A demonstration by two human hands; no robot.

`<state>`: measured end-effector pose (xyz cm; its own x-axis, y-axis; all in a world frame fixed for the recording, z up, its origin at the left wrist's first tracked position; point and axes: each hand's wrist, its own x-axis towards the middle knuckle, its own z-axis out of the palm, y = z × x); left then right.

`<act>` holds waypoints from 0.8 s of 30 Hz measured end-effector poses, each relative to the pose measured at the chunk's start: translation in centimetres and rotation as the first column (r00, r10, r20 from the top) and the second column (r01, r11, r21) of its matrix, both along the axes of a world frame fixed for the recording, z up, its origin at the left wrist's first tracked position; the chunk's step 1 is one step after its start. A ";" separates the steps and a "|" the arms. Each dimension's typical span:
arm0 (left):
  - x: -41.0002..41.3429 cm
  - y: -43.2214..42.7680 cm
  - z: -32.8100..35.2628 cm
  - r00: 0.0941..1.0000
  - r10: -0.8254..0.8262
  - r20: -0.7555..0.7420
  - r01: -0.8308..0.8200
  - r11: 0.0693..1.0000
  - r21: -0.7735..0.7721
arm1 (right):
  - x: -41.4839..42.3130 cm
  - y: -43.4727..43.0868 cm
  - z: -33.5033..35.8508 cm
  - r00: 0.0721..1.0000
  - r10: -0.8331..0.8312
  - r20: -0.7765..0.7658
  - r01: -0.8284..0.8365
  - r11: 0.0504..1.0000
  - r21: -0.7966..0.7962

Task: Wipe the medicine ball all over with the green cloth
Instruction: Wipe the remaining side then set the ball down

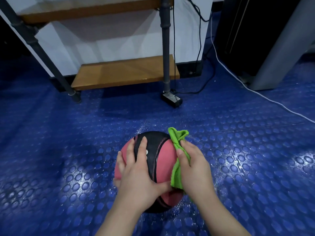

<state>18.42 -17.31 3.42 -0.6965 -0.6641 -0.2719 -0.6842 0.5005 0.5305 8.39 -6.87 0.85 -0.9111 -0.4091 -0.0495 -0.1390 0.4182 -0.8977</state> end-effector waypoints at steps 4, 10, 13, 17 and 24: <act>-0.2 1.2 0.1 0.999 0.037 0.013 -0.037 0.999 -0.015 | -1.4 -1.7 -1.3 0.999 -0.033 -0.024 0.033 0.999 -0.014; -0.7 2.3 0.1 0.995 0.056 0.089 -0.053 0.998 -0.034 | -6.2 -3.1 -2.5 0.953 -0.049 0.300 0.050 0.999 0.006; -0.8 2.8 0.3 0.994 0.061 0.093 -0.059 0.998 -0.026 | -8.0 -3.5 -3.0 0.889 -0.038 0.456 0.031 0.999 0.021; 0.3 1.9 0.7 0.993 -0.003 0.119 -0.004 0.999 0.054 | -9.8 -4.1 -1.9 0.940 0.005 0.342 -0.030 0.997 0.068; 2.0 0.2 0.4 0.990 -0.022 0.136 0.020 1.000 0.010 | -8.7 -10.3 4.6 0.763 0.642 -0.080 -0.622 0.762 0.180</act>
<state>20.38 -17.11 3.80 -0.6664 -0.6469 -0.3708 -0.7397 0.5111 0.4377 -0.26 -17.14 5.40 -0.4492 -0.8921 -0.0490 -0.5244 0.3077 -0.7939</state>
